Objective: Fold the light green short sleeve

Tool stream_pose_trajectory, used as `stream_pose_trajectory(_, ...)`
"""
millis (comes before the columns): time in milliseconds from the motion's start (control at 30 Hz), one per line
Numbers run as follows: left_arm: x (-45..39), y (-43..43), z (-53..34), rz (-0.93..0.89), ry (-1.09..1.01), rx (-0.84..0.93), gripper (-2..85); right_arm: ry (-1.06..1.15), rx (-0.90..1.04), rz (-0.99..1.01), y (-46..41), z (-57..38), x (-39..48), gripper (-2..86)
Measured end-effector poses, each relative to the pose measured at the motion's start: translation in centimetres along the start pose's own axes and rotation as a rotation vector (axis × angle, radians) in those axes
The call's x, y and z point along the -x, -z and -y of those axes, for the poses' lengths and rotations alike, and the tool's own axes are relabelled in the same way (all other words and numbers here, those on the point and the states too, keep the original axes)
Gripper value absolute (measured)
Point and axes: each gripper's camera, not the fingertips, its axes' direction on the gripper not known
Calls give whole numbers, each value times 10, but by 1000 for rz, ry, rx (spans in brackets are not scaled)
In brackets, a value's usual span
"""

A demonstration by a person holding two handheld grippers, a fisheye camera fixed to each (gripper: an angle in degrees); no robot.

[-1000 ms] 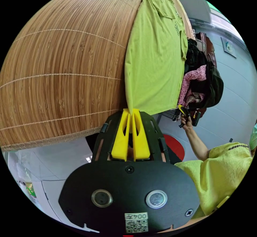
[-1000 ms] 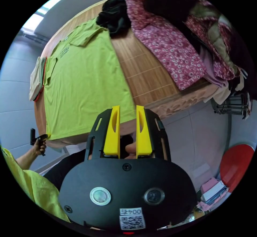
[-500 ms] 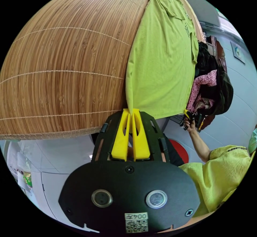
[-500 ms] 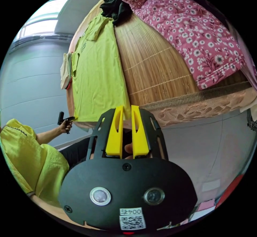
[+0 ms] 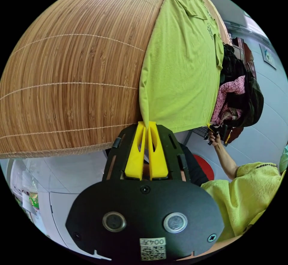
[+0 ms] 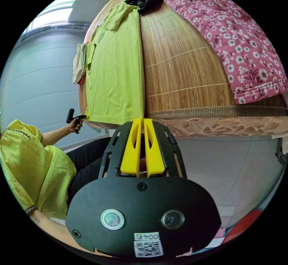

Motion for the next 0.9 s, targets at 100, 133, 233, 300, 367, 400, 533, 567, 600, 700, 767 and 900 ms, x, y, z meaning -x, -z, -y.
stream_pose_trajectory(100, 6, 10, 2, -16, -18, 4, 15, -21, -23, 18, 8, -2, -5, -3)
stream_pose_trajectory(133, 7, 15, 2, -27, -33, 3, 16, -36, -41, 33, 14, -5, -6, -4)
stream_pose_trajectory(233, 12, 30, -1, -64, -70, 1, 17, -48, -78, 78, 29, -15, -1, -6)
stream_pose_trajectory(300, 16, 41, -5, -85, -85, 1, 17, -58, -84, 97, 36, -23, 5, -7)
stream_pose_trajectory(367, 23, 52, -12, -96, -91, 3, 17, -81, -68, 113, 41, -38, 15, -7)
stream_pose_trajectory(400, 27, 60, -18, -100, -93, 4, 16, -86, -65, 118, 42, -42, 18, -7)
stream_pose_trajectory(533, 44, 85, -44, -179, -91, 34, 15, -184, -81, 180, 47, -85, 34, -8)
stream_pose_trajectory(567, 47, 88, -49, -186, -90, 40, 15, -219, -87, 200, 47, -99, 39, -8)
stream_pose_trajectory(600, 51, 94, -58, -192, -82, 49, 15, -239, -88, 209, 46, -106, 41, -8)
stream_pose_trajectory(700, 65, 106, -82, -208, -42, 64, 15, -339, -104, 253, 44, -143, 52, -8)
stream_pose_trajectory(767, 73, 110, -92, -224, -10, 70, 16, -432, -150, 319, 44, -164, 57, -8)
stream_pose_trajectory(900, 78, 120, -88, -283, 20, 70, 18, -519, -244, 390, 51, -167, 66, -8)
